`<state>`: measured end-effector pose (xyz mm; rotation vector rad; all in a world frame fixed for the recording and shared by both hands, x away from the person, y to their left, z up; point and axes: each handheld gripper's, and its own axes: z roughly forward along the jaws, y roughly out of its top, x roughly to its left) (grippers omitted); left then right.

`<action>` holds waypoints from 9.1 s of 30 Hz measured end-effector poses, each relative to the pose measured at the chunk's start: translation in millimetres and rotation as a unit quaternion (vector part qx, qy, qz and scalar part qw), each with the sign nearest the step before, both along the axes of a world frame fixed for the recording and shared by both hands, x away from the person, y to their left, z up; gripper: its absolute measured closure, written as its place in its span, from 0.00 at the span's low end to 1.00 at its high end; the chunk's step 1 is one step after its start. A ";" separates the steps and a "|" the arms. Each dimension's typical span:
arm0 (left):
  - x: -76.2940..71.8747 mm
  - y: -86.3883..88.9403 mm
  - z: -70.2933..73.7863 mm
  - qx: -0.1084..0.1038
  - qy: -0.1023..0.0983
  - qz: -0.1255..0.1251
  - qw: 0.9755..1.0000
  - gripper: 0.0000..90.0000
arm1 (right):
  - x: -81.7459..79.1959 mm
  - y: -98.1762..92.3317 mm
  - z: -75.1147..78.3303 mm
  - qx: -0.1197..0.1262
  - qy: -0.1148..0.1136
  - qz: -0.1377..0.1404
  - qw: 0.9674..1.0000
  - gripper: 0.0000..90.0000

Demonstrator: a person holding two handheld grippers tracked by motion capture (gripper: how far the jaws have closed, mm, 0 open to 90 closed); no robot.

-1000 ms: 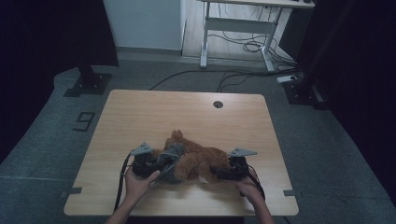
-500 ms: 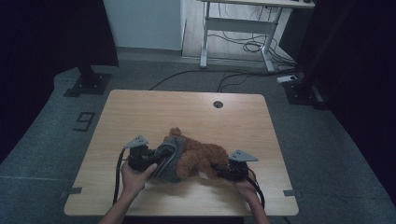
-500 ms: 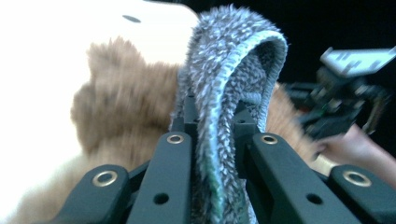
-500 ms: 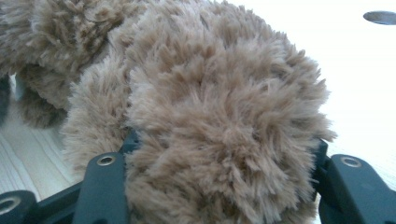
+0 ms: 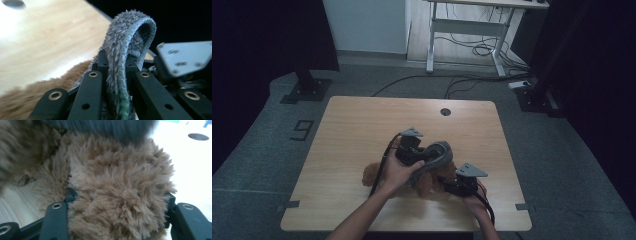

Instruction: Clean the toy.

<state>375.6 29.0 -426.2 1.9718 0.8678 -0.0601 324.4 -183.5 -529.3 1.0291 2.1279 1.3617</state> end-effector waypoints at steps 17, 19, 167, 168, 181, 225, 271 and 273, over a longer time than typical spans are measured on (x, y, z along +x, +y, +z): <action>-20.6 46.2 -15.8 0.054 -0.067 0.061 0.994 0.91 | -3.6 -0.7 -1.7 -0.003 -0.009 -0.002 1.000 0.45; -21.1 62.3 -14.3 0.052 -0.066 0.074 0.994 0.91 | -3.8 -1.0 -2.3 -0.001 -0.010 -0.003 1.000 0.46; 2.5 146.8 -55.2 -0.035 0.000 0.123 0.992 0.93 | 11.1 2.3 12.5 0.007 -0.132 0.022 0.991 0.44; 3.0 148.3 -61.1 -0.030 0.013 0.123 0.992 0.93 | 14.1 4.6 3.3 -0.036 -0.121 0.025 0.992 0.42; -15.1 159.5 -57.7 -0.024 0.016 0.134 0.991 0.92 | 7.2 -6.6 -6.9 -0.054 -0.092 0.043 0.993 0.35; 4.6 61.6 5.8 0.053 -0.067 0.102 0.991 0.91 | 3.8 -11.0 -10.2 -0.046 -0.067 0.014 0.997 0.38; 18.7 -51.3 -0.4 0.105 -0.064 0.032 0.992 0.90 | 4.1 -12.0 -10.4 -0.043 -0.064 0.013 0.997 0.37; 21.1 -44.9 -4.5 0.108 -0.061 0.044 0.991 0.90 | 4.3 -12.0 -10.9 -0.044 -0.061 0.011 0.997 0.37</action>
